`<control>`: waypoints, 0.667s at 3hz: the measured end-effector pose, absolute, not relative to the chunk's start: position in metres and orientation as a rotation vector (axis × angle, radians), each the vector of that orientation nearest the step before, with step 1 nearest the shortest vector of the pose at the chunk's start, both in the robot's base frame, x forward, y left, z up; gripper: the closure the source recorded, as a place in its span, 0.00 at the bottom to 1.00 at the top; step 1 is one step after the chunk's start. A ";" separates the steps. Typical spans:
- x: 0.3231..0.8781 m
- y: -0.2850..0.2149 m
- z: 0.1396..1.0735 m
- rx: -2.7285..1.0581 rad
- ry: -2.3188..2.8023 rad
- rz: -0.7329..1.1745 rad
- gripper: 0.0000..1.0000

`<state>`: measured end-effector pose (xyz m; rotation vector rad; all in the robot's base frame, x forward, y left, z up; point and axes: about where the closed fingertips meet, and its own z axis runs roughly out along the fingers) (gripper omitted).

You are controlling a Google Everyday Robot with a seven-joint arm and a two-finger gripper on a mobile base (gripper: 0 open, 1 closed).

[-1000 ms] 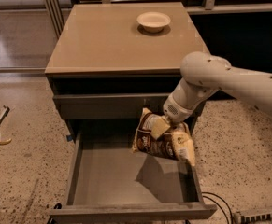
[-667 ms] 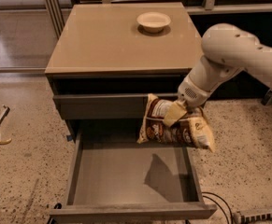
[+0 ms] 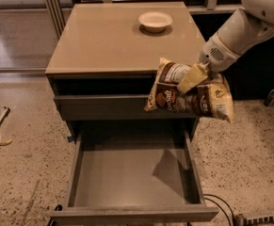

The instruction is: Pick brown chip bag from middle drawer and place on counter

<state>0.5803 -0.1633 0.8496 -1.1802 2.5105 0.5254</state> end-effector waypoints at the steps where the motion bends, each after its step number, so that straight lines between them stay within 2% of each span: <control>1: 0.606 -0.168 0.889 -1.097 2.426 0.556 1.00; 2: 0.630 -0.166 0.920 -0.973 2.313 0.647 1.00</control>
Offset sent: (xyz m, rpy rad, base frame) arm 0.0794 -0.0088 0.1200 0.4093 -0.2401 -0.1827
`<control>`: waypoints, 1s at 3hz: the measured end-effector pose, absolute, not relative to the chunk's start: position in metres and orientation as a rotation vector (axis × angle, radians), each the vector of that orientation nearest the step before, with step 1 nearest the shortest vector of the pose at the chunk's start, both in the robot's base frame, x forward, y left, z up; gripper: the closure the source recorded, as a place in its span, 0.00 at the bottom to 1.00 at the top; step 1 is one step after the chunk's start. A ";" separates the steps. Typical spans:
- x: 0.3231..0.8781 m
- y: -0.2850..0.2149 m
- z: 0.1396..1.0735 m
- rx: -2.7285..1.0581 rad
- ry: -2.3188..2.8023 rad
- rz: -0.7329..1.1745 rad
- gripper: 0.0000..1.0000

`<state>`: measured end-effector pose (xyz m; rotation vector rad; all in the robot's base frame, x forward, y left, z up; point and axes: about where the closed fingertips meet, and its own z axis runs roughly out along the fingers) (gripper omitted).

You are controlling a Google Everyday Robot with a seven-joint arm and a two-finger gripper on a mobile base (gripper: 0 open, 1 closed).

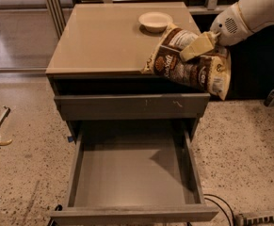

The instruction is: Pick brown chip bag from middle drawer and place on counter

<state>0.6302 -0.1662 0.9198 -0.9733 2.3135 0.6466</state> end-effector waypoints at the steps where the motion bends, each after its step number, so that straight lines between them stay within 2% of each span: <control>1: 0.647 -0.163 0.933 -0.779 2.234 0.786 1.00; 3: 0.694 -0.124 0.918 -0.433 2.104 1.007 1.00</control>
Offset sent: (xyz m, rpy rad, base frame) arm 0.0742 0.0253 -0.0103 0.5648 -0.0041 -0.3434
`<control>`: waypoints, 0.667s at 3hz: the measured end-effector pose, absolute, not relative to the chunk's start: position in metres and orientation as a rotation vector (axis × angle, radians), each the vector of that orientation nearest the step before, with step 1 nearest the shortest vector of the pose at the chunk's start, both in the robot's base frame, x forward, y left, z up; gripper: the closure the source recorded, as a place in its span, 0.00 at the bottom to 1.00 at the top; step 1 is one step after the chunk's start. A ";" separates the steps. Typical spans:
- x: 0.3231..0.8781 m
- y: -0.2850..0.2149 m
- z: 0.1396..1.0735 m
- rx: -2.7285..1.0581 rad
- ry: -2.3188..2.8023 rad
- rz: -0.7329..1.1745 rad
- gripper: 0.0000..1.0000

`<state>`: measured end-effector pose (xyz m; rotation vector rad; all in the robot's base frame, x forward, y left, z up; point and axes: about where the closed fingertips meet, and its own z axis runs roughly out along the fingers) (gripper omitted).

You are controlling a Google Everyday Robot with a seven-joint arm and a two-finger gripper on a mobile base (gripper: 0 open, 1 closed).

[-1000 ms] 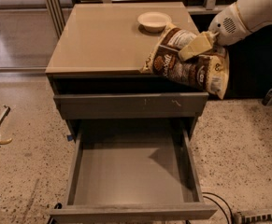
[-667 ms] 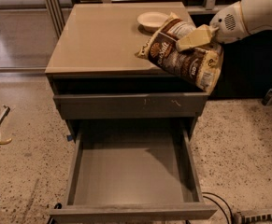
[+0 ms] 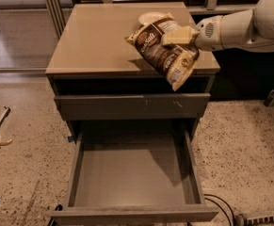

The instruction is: Pick brown chip bag from middle drawer and place on counter

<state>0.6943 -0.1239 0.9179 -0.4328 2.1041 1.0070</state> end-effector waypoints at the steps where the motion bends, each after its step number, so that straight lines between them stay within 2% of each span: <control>1: 0.705 -0.125 0.922 -0.398 2.078 0.985 1.00; 2: 0.705 -0.125 0.922 -0.398 2.078 0.985 1.00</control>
Offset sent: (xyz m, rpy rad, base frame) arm 0.0109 -0.0019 0.0039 0.0092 -0.0238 -0.0376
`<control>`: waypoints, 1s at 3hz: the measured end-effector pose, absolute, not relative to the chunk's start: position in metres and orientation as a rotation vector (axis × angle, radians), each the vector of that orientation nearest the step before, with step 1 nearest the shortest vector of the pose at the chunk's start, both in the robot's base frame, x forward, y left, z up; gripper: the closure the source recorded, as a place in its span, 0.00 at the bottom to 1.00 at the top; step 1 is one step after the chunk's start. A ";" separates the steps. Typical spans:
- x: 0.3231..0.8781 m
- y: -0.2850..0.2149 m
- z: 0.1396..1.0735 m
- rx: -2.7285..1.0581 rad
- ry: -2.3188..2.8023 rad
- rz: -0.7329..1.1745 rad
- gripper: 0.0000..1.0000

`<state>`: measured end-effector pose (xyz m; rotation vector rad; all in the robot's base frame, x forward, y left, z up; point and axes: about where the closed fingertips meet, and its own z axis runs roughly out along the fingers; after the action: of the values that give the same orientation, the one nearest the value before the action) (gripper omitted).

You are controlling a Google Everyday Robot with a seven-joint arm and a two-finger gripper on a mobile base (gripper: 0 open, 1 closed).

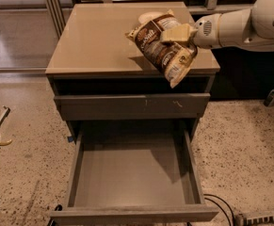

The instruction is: Pick brown chip bag from middle drawer and place on counter

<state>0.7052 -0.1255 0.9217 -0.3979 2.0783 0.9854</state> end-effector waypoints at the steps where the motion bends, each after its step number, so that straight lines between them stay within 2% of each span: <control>1: 0.718 -0.121 0.929 -0.373 2.028 1.005 1.00; 3: 0.756 -0.107 0.929 -0.239 2.067 0.909 1.00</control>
Offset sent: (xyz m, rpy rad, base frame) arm 0.0649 0.0070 0.0153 0.0625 -0.0082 -0.2089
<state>0.7565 -0.1069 0.9294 -0.2388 2.0674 0.9087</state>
